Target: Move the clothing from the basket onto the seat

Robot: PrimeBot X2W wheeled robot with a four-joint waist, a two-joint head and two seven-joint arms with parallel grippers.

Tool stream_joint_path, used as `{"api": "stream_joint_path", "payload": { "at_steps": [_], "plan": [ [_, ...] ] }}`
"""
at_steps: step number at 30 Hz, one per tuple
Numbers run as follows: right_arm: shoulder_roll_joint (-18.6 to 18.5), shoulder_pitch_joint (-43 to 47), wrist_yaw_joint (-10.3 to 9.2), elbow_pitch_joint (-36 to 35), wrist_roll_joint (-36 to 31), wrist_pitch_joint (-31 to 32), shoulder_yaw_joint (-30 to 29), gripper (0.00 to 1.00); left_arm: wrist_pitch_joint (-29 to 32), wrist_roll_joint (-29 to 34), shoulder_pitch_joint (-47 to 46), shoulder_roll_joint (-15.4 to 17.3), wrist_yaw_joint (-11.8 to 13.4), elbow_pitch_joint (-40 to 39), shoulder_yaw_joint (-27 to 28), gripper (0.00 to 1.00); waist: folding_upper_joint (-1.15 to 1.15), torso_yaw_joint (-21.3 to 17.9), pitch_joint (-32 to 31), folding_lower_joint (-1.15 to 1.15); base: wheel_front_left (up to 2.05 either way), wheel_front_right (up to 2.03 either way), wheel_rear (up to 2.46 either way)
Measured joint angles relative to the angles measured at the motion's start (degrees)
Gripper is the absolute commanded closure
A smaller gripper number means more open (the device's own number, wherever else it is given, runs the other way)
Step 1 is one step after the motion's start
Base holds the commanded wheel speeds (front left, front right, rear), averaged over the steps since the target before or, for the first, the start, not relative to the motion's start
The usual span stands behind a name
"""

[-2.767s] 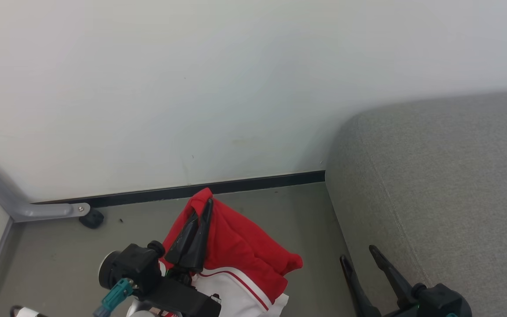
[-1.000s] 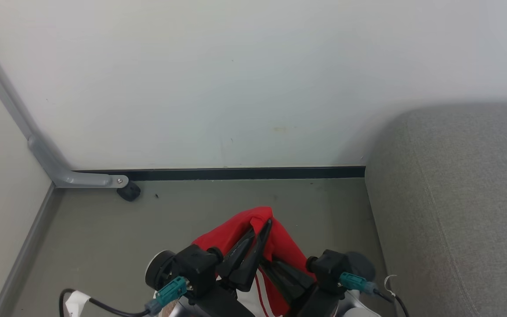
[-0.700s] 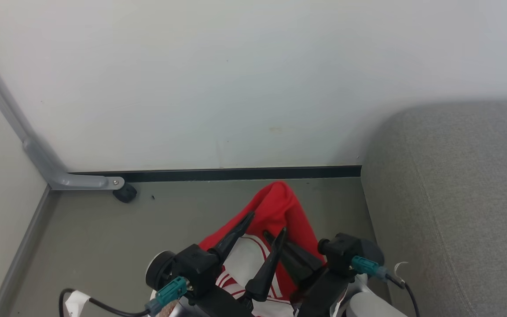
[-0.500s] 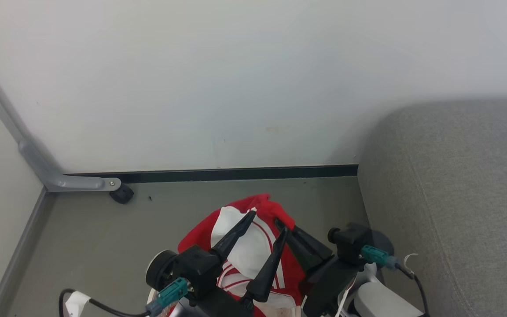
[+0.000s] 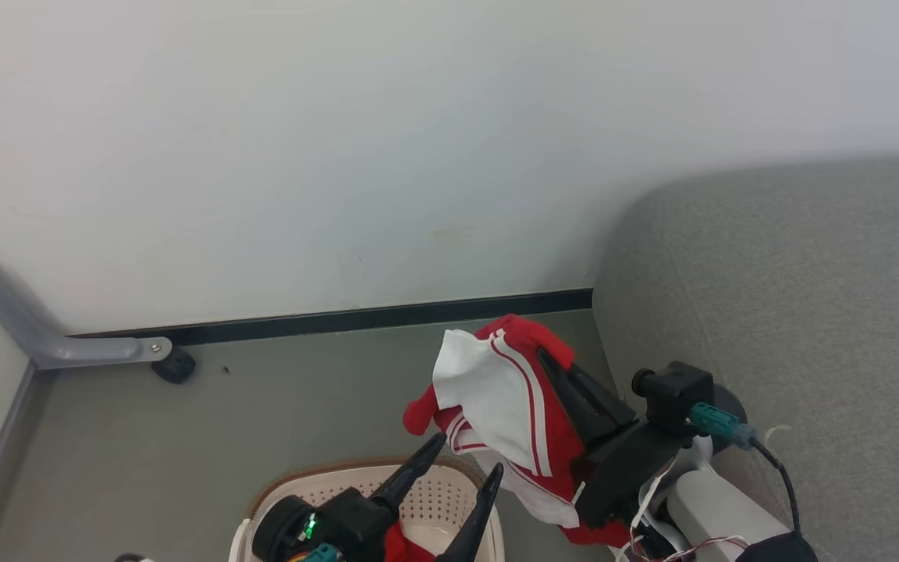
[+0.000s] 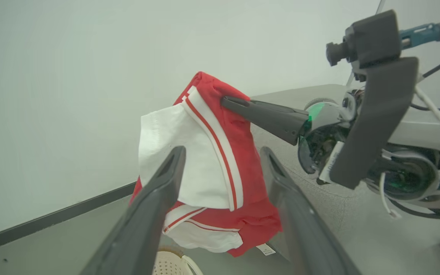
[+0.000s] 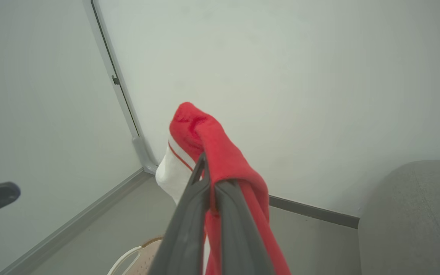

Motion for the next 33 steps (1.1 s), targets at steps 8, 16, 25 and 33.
{"api": "stream_joint_path", "payload": {
  "at_steps": [8, 16, 25, 33],
  "plan": [
    [-1.44, -0.98, -0.53, -0.03, 0.83, -0.45, -2.53, 1.00, 0.00, 1.53, 0.80, 0.03, 0.05, -0.03, -0.78, 0.00, 0.00, -3.74, 0.52, 0.00, 0.00, 0.00, 0.00],
    [-3.53, -0.97, -1.54, -1.00, 0.90, -0.47, -5.52, 1.00, 0.43, 2.02, 0.79, 0.02, 0.05, -0.45, -1.79, 0.00, 0.00, -7.77, 1.75, 0.00, 0.00, 0.00, 0.00],
    [-5.22, -1.00, -3.07, -3.55, 1.38, -0.49, -9.40, 1.00, 1.00, 3.03, -0.16, 0.05, 0.03, -1.25, -2.45, 0.00, 0.00, -11.53, 4.77, 0.00, 0.00, 0.00, 0.00],
    [-5.90, -1.98, -3.83, -5.13, 1.40, -0.49, -12.00, 1.00, 1.72, 3.44, -1.94, 0.32, -0.01, -2.05, -2.55, 0.00, 0.00, -14.40, 7.48, 0.00, 0.00, 0.00, 0.00]
  ]
}}
